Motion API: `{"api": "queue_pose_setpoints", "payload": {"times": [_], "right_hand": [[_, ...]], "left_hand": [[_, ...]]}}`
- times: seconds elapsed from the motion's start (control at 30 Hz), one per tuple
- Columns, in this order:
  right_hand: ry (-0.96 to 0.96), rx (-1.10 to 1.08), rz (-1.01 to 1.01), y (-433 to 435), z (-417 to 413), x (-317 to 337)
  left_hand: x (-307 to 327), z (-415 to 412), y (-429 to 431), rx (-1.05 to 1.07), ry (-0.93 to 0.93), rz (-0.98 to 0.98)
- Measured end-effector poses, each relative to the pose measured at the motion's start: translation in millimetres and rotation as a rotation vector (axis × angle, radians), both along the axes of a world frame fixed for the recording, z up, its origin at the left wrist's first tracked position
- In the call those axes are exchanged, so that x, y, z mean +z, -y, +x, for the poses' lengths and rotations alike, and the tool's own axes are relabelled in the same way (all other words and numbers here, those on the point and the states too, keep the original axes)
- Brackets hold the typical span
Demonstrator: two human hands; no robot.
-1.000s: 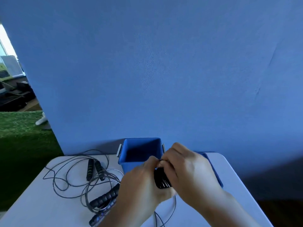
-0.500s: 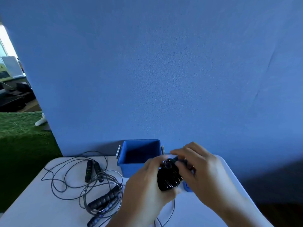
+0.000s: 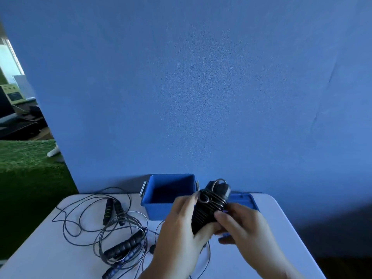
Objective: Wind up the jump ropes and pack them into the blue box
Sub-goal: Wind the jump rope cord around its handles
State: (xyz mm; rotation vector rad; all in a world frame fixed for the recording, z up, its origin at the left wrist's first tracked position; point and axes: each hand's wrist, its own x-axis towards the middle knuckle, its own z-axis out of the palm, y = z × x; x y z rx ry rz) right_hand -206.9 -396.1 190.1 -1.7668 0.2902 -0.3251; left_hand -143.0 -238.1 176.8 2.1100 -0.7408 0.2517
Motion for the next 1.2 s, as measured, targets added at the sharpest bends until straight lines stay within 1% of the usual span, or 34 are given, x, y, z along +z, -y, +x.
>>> {"api": "queue_pose_setpoints", "payload": {"times": [0.1, 0.27, 0.4, 0.5, 0.6, 0.77, 0.9, 1.07, 1.2], "right_hand": [[0.031, 0.021, 0.137, 9, 5, 1], [0.073, 0.075, 0.278, 16, 16, -3], [0.073, 0.119, 0.348, 15, 26, -9], [0.07, 0.13, 0.387, 10, 34, -11], [0.066, 0.124, 0.376, 4, 44, -16], [0.037, 0.141, 0.341, -11, 66, -25], [0.01, 0.106, 0.342, -29, 90, -33], [-0.015, 0.079, 0.359, -52, 121, -42], [-0.01, 0.006, 0.339, -64, 149, -48]], "left_hand": [[1, -5, 8, 0.024, 0.009, -0.026], [5, -9, 17, 0.133, -0.026, -0.115], [6, -9, 17, 0.244, -0.056, -0.176], [1, -5, 10, 0.254, -0.126, -0.222], [-7, 0, -1, 0.265, -0.189, -0.256], [-20, 23, -28, 0.294, -0.182, -0.217], [-28, 55, -56, 0.302, -0.169, -0.173], [-43, 116, -96, 0.292, -0.174, -0.077], [-68, 179, -125, 0.278, -0.211, 0.03]]}}
